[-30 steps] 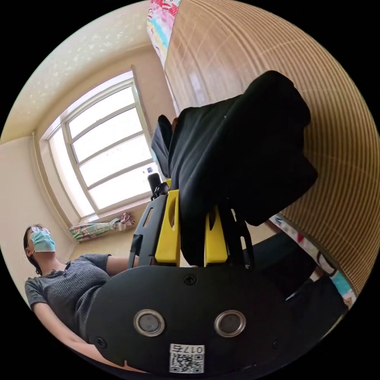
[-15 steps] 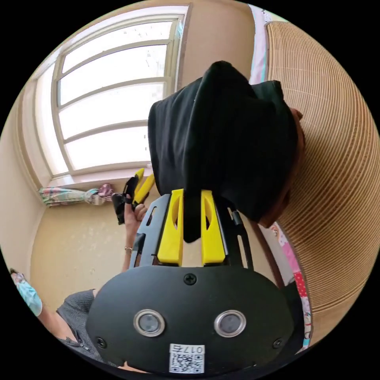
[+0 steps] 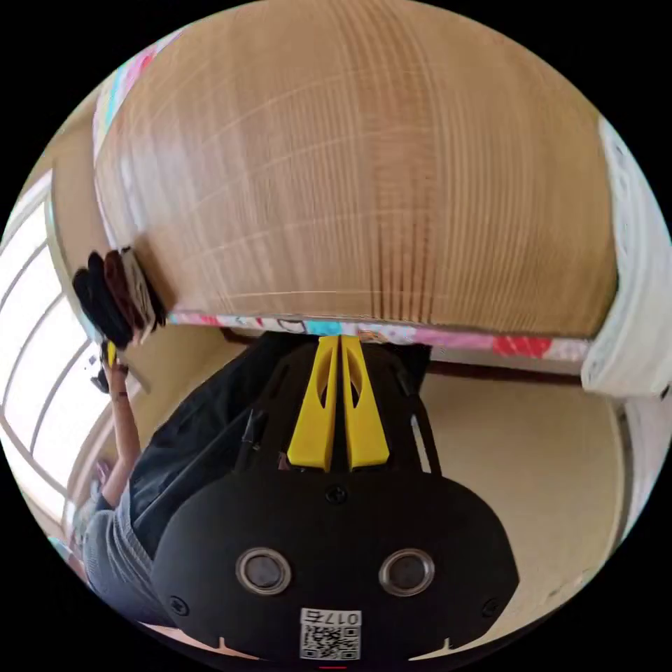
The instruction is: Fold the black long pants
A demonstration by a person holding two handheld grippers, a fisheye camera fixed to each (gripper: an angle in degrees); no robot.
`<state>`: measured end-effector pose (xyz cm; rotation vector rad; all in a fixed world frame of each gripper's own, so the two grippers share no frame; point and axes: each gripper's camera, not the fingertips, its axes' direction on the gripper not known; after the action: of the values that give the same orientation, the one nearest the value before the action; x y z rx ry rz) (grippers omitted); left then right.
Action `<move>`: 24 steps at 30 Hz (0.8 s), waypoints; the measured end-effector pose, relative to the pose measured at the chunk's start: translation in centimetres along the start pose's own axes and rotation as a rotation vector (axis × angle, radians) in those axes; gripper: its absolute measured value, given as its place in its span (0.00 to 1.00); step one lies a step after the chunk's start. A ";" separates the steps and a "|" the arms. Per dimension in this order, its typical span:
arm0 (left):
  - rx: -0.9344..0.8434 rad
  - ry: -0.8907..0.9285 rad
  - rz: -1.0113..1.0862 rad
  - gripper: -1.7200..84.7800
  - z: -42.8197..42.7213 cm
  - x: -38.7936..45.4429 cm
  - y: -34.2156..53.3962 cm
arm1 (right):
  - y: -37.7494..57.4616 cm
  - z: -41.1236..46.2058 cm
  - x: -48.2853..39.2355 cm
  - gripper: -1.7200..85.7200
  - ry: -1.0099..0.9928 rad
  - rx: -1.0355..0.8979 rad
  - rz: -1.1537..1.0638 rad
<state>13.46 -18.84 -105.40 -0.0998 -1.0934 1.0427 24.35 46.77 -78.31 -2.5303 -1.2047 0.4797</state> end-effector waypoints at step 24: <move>-1.274 -0.191 0.518 0.01 26.8 17.9 31.9 | 33.0 -3.2 24.5 0.02 -0.976 0.825 0.667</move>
<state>-26.41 0.99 -96.78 -1.3774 -1.8218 0.6387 62.91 45.65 -92.86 -1.8352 -0.1386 2.0124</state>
